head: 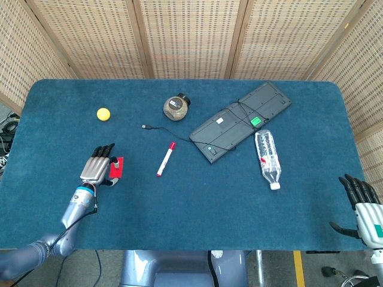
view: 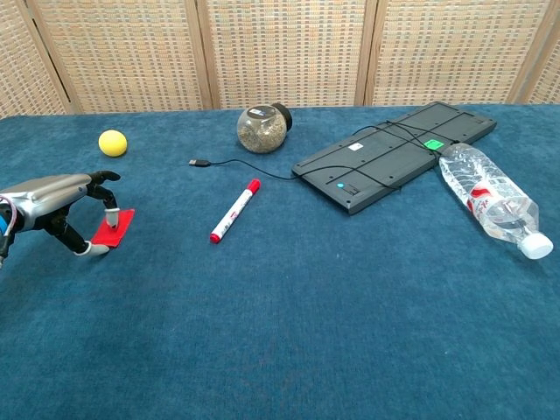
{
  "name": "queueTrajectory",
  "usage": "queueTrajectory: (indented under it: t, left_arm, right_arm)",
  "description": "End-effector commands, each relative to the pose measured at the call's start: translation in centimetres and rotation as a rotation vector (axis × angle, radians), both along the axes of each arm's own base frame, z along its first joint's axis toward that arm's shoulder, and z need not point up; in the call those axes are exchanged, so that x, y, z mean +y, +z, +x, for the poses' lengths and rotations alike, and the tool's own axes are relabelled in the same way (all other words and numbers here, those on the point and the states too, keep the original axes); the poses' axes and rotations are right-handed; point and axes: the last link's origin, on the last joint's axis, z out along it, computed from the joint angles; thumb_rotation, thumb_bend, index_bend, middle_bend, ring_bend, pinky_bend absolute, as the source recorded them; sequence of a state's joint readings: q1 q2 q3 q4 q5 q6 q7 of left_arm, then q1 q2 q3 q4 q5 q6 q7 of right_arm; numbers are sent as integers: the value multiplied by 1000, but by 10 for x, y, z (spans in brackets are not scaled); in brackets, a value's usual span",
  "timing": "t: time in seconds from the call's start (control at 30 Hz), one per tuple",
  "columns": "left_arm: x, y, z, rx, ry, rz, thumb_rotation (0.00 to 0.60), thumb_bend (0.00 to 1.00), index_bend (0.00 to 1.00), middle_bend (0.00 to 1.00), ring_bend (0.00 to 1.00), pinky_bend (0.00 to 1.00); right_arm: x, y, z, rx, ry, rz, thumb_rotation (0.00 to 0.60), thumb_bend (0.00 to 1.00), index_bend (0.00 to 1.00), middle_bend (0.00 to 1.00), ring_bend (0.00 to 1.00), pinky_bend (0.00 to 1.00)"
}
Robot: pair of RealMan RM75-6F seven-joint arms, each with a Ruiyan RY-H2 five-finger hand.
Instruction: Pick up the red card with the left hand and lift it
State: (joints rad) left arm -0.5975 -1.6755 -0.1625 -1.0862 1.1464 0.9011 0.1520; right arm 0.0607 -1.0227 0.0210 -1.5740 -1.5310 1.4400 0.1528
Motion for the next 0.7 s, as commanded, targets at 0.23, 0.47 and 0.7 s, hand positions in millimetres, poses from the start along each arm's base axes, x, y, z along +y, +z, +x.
queueTrajectory:
  t: [0.23,0.47,0.7]
  left_arm:
    - [2,-1,-3,-3,10,4,600,351,501,0,0,0]
    - [2,-1,-3,-4,9,4,600,415,520,0,0,0]
    - [2,-3,-3,5,7,-5,600,419,533,0,0,0]
  right_arm:
    - [0,0,0,-2,0,0,600,0,0,0,0,0]
    - [0,0,0,-3,0,3,600,0,0,0,0,0]
    - [0,0,0,-4,0,1,600,0,0,0,0,0]
